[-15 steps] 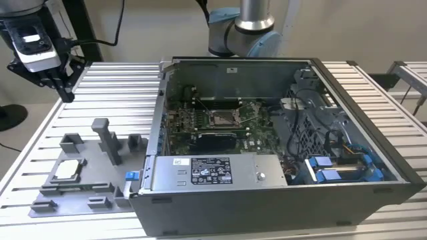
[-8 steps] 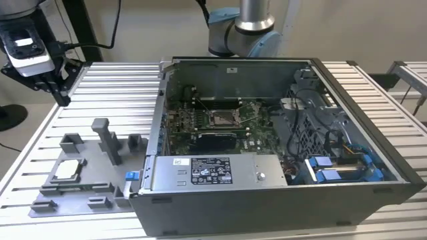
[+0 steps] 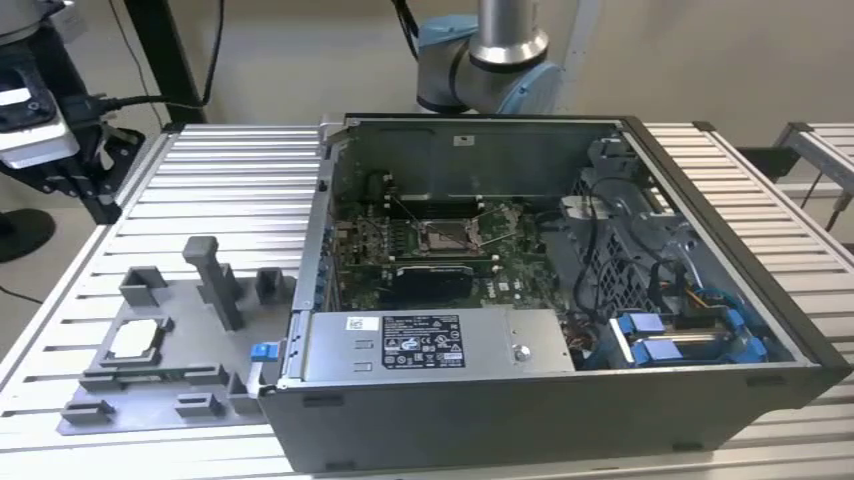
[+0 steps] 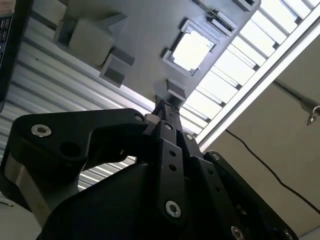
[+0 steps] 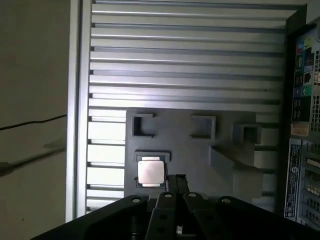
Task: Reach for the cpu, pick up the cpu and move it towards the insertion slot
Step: 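Reach for the cpu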
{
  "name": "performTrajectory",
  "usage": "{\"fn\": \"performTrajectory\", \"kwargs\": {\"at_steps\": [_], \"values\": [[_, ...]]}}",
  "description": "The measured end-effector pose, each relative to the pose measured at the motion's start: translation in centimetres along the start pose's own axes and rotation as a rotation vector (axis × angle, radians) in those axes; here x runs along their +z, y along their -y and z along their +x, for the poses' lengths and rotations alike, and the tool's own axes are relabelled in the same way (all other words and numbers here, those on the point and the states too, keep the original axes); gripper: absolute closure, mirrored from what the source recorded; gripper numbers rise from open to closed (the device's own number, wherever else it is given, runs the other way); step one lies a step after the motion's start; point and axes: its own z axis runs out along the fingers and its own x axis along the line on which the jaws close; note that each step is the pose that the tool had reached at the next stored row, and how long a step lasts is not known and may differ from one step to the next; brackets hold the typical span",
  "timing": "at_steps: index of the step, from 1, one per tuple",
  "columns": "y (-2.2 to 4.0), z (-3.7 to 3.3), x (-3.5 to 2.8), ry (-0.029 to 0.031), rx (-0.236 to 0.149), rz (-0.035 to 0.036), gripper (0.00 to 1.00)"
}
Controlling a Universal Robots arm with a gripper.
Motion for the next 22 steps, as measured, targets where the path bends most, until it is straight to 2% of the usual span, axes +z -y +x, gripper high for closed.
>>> {"fn": "performTrajectory", "kwargs": {"at_steps": [4, 5, 8, 12, 20, 21, 22], "values": [[0.75, 0.72, 0.01, 0.0, 0.0, 0.0, 1.0], [1.19, 0.91, 0.02, 0.0, 0.0, -0.0001, 1.0], [1.68, 1.13, 0.04, 0.0001, 0.0, -0.0001, 1.0], [1.73, 1.4, 0.08, 0.0001, 0.0, -0.0001, 1.0], [1.72, 1.45, 0.07, -0.0001, 0.0, -0.0001, 1.0], [1.72, 1.45, 0.08, 0.0, 0.0, -0.0001, 0.0], [1.72, 1.45, 0.08, 0.0, 0.0, -0.0001, 0.0]]}}
